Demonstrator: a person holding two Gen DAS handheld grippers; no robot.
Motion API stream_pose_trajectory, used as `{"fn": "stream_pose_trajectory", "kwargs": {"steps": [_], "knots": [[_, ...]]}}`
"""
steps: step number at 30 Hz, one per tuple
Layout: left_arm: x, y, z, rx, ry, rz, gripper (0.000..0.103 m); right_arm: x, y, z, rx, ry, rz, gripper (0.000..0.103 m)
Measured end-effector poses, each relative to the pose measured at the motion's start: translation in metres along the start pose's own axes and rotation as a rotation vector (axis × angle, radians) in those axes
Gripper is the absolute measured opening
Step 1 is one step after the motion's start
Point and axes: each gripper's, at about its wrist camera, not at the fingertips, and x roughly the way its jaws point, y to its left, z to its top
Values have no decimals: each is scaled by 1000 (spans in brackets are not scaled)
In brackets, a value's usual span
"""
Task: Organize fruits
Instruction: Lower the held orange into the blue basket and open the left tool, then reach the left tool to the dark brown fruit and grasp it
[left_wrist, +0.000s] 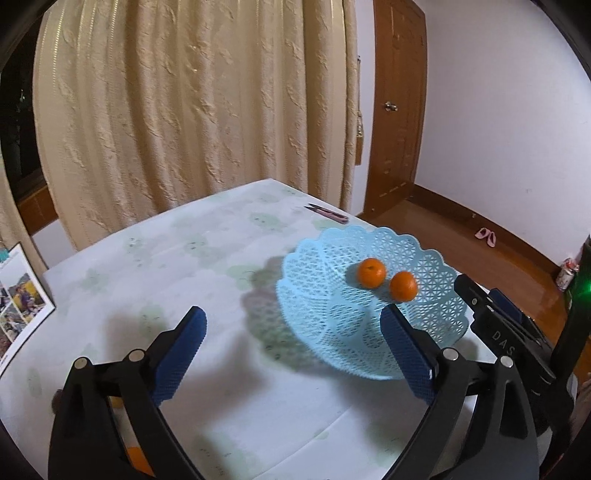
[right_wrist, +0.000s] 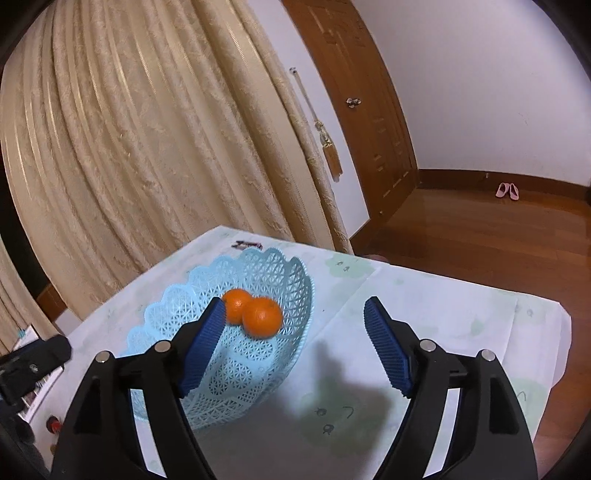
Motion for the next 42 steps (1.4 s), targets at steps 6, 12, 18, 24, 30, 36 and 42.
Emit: {"fn": "stream_pose_trajectory", "kwargs": {"steps": [6, 12, 18, 24, 30, 36, 42], "knots": [[-14, 19, -6, -21, -8, 45, 95, -1, 19, -3, -72, 43, -9, 79], [-29, 45, -14, -53, -12, 97, 95, -13, 44, -6, -150, 59, 20, 79], [-47, 71, -23, -82, -26, 137, 95, -25, 65, -13, -172, 68, 47, 79], [-68, 103, -33, -115, -46, 182, 95, -35, 93, -20, -223, 84, 80, 79], [-90, 160, -46, -205, -48, 261, 95, -48, 119, -26, -252, 99, 140, 80], [-101, 221, -57, -326, -22, 299, 95, -48, 152, -41, -283, 163, 220, 80], [-81, 264, -72, -407, 86, 279, 95, -49, 182, -59, -331, 216, 266, 80]]}}
